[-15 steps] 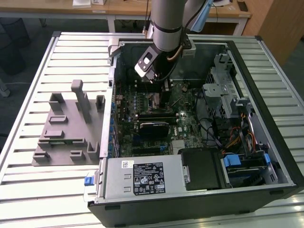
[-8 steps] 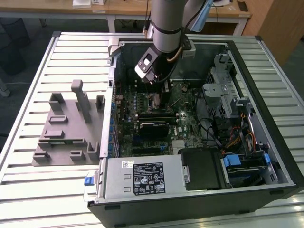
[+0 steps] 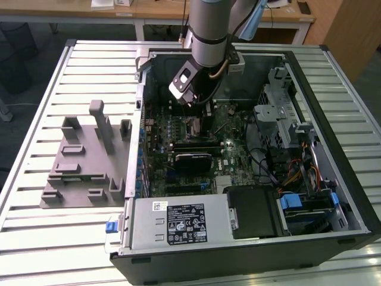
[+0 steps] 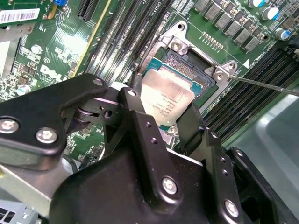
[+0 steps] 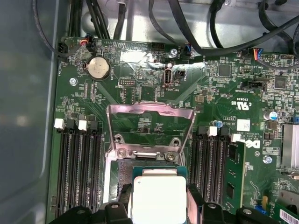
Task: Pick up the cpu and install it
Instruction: 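Place the cpu into insertion slot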
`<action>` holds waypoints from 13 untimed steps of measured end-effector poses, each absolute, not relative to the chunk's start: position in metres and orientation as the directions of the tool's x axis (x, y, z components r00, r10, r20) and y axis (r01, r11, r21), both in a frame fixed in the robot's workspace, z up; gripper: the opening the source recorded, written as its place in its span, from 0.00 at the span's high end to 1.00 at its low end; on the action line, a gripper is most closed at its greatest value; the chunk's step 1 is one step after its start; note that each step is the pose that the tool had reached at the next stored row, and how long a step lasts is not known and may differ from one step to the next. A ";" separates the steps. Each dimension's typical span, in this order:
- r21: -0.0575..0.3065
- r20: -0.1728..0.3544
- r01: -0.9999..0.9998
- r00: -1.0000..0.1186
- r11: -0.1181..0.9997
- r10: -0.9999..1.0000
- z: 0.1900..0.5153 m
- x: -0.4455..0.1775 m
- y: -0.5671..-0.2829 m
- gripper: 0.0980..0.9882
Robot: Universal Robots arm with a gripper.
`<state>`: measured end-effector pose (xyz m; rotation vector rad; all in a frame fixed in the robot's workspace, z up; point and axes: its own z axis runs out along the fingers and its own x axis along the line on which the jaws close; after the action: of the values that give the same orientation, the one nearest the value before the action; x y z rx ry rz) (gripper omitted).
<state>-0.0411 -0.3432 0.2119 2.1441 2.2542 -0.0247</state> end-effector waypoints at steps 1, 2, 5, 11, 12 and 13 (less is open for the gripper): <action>0.010 -0.034 0.999 -0.050 0.050 0.998 0.211 -0.041 -0.342 0.50; 0.010 -0.035 0.999 -0.050 0.050 0.998 0.211 -0.041 -0.342 0.50; 0.009 -0.042 0.999 -0.048 0.049 0.998 0.210 -0.041 -0.340 0.50; 0.009 -0.048 0.999 -0.042 0.043 0.998 0.206 -0.041 -0.336 0.50; 0.009 -0.048 0.999 -0.042 0.042 0.998 0.205 -0.041 -0.335 0.50; 0.009 -0.048 0.999 -0.041 0.041 0.998 0.204 -0.041 -0.334 0.50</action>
<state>-0.0410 -0.3345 0.2044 2.1470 2.2366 -0.0417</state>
